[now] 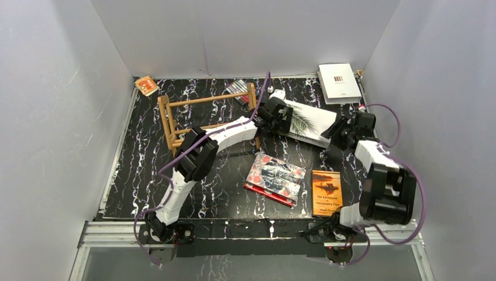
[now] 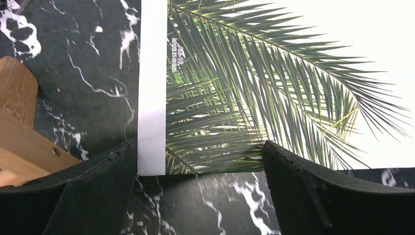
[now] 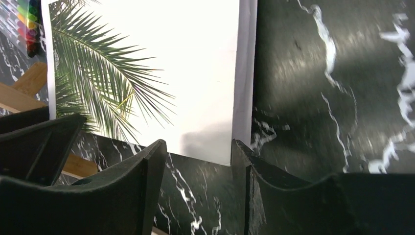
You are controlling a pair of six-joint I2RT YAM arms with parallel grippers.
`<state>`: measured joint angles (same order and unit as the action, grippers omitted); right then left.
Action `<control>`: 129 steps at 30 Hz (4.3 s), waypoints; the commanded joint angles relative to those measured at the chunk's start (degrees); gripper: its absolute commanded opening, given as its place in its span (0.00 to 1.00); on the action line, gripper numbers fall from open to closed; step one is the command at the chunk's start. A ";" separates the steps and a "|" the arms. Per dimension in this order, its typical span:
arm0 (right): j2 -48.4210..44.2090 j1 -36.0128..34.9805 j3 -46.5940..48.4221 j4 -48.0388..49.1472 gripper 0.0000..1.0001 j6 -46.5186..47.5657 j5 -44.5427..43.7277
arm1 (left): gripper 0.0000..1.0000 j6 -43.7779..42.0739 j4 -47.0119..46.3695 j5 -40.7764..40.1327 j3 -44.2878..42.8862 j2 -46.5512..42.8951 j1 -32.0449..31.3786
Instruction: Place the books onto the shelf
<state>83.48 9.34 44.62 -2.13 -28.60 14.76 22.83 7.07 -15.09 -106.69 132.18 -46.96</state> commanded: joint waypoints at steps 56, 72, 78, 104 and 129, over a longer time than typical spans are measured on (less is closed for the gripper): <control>-11.97 0.95 -11.32 1.57 0.78 -4.18 -1.48 | 0.88 3.02 2.11 1.82 7.21 -5.84 -4.73; -20.40 0.98 -5.86 -2.06 0.75 -5.76 1.58 | 0.88 4.79 -0.44 8.60 9.40 -7.29 -4.69; -19.89 0.98 -5.60 -7.39 0.77 -7.91 -6.08 | 0.89 2.82 1.18 4.08 8.22 -7.20 -4.64; -19.76 1.04 -16.47 -3.79 0.89 -26.34 -10.11 | 0.95 -16.45 -1.32 3.51 6.12 -11.17 -6.32; -20.53 0.94 -18.36 -4.75 0.89 -22.15 -6.60 | 0.96 -19.06 -7.43 18.11 -27.67 16.61 0.79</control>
<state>64.75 10.37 27.68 -7.11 -51.62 7.49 0.58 -0.21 -3.68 -130.19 148.51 -47.66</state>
